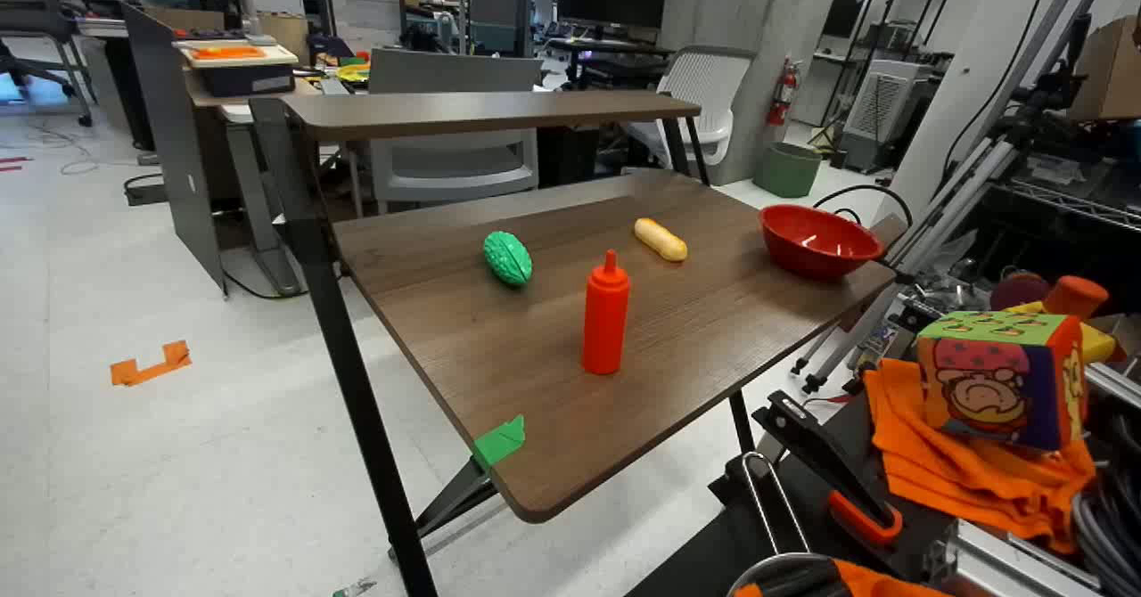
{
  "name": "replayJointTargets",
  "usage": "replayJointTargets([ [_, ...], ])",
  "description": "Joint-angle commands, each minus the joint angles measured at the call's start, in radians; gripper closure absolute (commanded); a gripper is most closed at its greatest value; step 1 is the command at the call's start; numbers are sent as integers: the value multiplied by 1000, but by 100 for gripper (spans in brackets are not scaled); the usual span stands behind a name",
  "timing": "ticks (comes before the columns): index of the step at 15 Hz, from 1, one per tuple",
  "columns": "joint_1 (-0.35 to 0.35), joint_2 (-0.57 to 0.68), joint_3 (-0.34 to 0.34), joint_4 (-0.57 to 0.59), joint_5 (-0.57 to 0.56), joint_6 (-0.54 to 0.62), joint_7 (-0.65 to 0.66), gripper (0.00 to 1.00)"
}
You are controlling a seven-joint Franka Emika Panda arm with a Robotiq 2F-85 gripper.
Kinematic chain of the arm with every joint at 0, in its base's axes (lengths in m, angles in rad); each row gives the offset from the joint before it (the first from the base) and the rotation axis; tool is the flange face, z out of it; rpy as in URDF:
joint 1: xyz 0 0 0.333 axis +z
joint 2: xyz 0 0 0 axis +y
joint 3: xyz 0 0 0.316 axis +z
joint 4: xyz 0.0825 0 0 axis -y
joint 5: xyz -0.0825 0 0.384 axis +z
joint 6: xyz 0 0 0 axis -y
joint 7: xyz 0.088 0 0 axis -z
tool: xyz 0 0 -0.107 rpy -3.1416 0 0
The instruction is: Put the green object in the bowl
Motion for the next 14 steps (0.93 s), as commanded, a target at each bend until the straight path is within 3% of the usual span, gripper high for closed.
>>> replayJointTargets([
  [1, -14, 0, 12, 2, 10, -4, -9, 0],
  [10, -13, 1, 12, 2, 10, -4, -9, 0],
  [12, -1, 90, 17, 63, 20, -36, -8, 0],
  [14, 4, 184, 42, 120, 19, 2, 10, 0],
])
